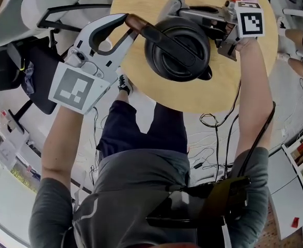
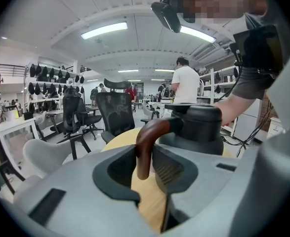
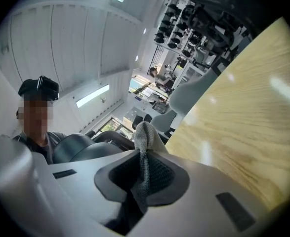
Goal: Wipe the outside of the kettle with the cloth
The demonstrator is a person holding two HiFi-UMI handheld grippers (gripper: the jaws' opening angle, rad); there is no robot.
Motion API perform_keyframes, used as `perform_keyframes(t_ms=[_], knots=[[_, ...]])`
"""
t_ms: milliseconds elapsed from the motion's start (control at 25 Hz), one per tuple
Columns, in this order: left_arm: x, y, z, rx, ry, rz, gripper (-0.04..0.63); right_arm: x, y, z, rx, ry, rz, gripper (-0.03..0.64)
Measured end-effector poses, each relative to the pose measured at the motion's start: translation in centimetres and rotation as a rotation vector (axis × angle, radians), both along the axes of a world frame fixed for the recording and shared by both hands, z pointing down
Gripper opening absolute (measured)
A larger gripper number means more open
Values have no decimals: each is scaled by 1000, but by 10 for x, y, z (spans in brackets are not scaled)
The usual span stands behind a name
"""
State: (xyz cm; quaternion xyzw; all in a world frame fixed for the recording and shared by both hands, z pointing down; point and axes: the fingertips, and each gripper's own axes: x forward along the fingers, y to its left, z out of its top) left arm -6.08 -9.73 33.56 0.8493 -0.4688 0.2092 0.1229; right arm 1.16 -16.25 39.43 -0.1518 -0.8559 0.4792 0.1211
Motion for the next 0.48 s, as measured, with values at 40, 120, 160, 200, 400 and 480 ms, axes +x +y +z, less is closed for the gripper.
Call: perform_keyframes(t_ms=[40, 120, 160, 200, 400, 480], knots=[[0, 0, 0, 3, -3, 9, 106, 5, -1, 0, 3, -7, 34, 51], [1, 0, 1, 8, -3, 23, 106, 13, -2, -1, 28, -34, 90, 51], [1, -1, 1, 14, -2, 30, 106, 17, -2, -2, 41, -45, 116, 51], [2, -2, 0, 27, 1, 40, 106, 21, -2, -3, 51, -52, 143, 51], [5, -4, -2, 55, 20, 78, 106, 45, 1, -2, 122, -53, 288, 51], [4, -4, -1, 50, 20, 83, 106, 54, 4, -1, 126, -42, 353, 51]])
